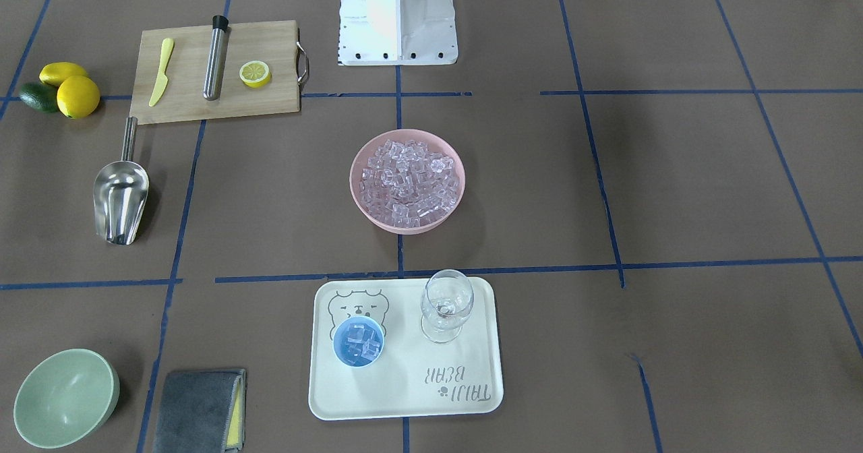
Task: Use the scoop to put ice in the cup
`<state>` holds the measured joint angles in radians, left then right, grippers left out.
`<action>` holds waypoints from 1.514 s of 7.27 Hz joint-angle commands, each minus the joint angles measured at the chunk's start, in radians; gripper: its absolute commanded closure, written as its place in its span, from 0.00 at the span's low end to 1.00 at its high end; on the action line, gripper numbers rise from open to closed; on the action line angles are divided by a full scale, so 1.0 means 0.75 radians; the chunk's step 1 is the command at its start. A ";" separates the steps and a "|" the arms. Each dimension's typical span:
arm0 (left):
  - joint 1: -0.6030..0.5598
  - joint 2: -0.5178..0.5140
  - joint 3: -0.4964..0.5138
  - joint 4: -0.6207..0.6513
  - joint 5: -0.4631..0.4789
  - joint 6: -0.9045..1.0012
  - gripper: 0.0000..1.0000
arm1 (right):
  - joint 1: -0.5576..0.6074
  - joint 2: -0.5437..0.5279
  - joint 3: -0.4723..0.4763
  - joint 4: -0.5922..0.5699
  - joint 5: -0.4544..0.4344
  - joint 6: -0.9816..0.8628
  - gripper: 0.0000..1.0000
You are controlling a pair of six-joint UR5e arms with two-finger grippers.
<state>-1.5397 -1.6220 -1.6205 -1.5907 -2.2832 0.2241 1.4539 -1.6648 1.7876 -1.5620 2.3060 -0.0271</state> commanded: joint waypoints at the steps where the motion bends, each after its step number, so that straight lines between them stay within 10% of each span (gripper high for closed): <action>1: -0.005 0.003 0.003 0.006 -0.065 -0.096 0.00 | 0.059 -0.004 0.006 0.013 0.030 0.014 0.00; 11: -0.086 0.038 0.021 0.008 -0.065 -0.301 0.00 | 0.270 -0.004 -0.105 0.009 0.183 0.009 0.00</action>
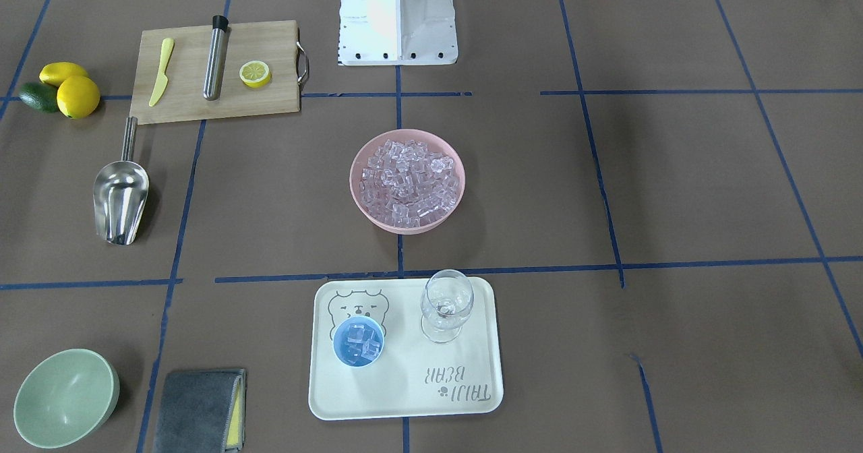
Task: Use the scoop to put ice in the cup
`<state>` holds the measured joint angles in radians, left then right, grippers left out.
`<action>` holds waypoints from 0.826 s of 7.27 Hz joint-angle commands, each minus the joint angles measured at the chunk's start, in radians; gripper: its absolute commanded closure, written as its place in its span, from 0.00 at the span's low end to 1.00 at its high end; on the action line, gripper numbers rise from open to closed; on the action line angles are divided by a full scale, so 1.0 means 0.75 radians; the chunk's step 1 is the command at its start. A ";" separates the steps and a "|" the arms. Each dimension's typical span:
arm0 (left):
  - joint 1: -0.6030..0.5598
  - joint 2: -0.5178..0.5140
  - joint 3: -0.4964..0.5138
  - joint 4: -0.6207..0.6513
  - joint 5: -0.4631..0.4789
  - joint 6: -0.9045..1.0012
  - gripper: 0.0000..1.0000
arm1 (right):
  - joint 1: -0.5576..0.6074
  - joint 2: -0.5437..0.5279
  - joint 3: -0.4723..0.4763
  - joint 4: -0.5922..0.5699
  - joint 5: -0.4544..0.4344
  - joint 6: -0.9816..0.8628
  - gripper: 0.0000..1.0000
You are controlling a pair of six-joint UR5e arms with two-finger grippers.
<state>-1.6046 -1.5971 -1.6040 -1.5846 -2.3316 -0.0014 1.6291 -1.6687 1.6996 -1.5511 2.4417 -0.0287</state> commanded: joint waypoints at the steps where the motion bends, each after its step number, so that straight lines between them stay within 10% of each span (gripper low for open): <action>1: 0.000 0.004 -0.003 0.000 0.000 0.000 0.00 | 0.037 -0.006 0.012 -0.010 0.007 0.016 0.00; 6: 0.002 0.002 -0.005 -0.002 -0.002 -0.002 0.00 | 0.035 0.024 -0.008 -0.008 0.002 0.016 0.00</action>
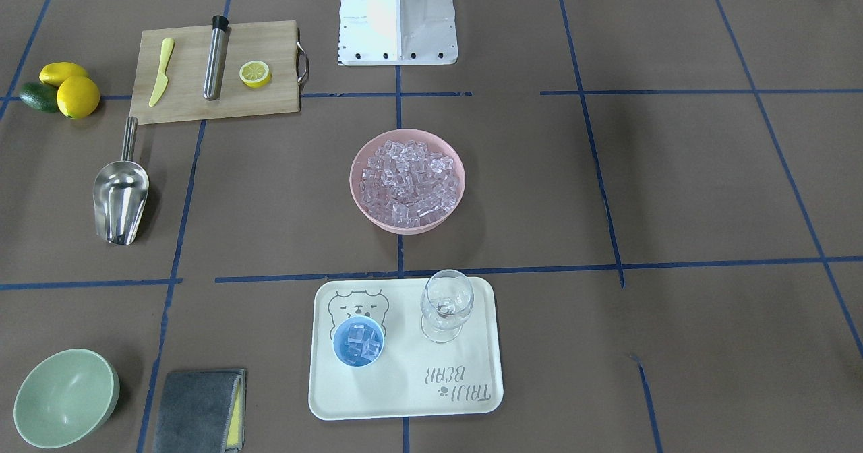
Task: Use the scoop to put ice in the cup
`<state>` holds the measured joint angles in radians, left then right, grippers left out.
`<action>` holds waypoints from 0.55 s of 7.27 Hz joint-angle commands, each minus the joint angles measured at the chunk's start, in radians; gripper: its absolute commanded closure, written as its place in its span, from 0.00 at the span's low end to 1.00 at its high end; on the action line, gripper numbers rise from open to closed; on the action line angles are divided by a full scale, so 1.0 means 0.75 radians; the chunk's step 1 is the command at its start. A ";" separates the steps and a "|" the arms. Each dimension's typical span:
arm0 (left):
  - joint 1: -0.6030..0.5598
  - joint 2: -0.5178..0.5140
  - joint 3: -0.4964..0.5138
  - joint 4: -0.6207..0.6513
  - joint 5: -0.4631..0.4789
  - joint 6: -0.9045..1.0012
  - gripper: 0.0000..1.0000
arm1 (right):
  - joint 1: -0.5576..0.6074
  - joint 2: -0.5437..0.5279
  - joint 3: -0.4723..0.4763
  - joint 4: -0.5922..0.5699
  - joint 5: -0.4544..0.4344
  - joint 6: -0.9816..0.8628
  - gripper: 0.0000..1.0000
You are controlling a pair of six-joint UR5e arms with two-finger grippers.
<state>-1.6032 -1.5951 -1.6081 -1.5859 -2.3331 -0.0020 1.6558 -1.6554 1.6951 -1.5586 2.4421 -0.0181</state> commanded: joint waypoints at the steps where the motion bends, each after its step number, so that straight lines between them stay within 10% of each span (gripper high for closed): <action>1: 0.000 -0.002 0.003 0.000 0.000 -0.001 0.00 | -0.001 0.006 -0.002 0.004 0.006 0.000 0.00; 4: 0.000 -0.004 0.005 0.000 0.000 -0.001 0.00 | -0.001 0.015 -0.010 0.010 0.006 0.002 0.00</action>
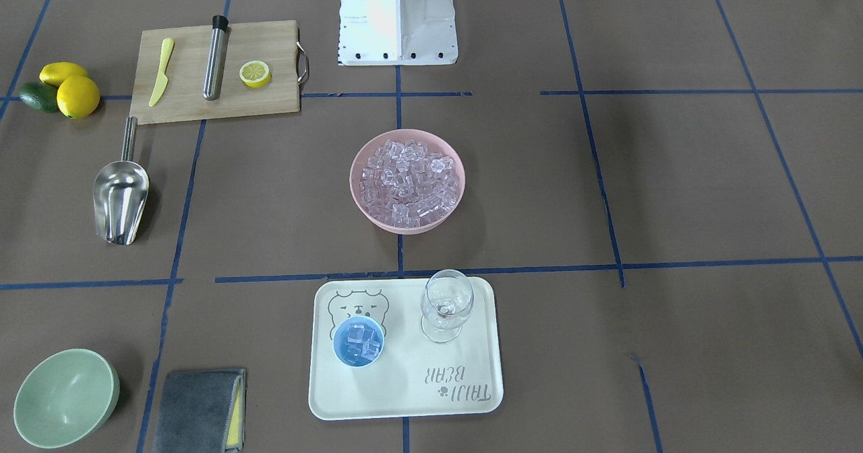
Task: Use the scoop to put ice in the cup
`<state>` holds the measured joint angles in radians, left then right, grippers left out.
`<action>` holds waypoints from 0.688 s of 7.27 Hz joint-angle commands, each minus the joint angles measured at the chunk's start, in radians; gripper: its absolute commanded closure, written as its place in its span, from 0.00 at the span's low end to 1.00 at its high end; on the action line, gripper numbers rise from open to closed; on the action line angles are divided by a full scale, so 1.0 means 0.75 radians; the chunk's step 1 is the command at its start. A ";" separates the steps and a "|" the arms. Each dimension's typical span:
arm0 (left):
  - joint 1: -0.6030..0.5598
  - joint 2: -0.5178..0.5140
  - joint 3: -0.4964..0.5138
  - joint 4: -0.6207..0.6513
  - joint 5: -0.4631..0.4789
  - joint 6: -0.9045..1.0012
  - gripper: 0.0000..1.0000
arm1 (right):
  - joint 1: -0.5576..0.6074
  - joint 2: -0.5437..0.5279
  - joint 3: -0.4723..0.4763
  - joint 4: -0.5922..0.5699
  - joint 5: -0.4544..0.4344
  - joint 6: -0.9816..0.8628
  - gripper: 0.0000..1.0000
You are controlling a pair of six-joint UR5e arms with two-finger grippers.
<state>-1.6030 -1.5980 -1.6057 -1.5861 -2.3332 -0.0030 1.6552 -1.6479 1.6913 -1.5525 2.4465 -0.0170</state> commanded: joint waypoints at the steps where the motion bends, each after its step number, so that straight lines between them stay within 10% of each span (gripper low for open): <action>1: 0.000 -0.001 -0.001 0.000 0.000 0.000 0.00 | 0.000 0.005 -0.005 0.000 0.000 0.000 0.00; 5: 0.000 -0.001 0.002 -0.002 0.000 0.002 0.00 | 0.000 0.005 0.003 0.004 0.002 0.000 0.00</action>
<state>-1.6030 -1.5984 -1.6054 -1.5875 -2.3332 -0.0024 1.6552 -1.6445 1.6899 -1.5496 2.4485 -0.0169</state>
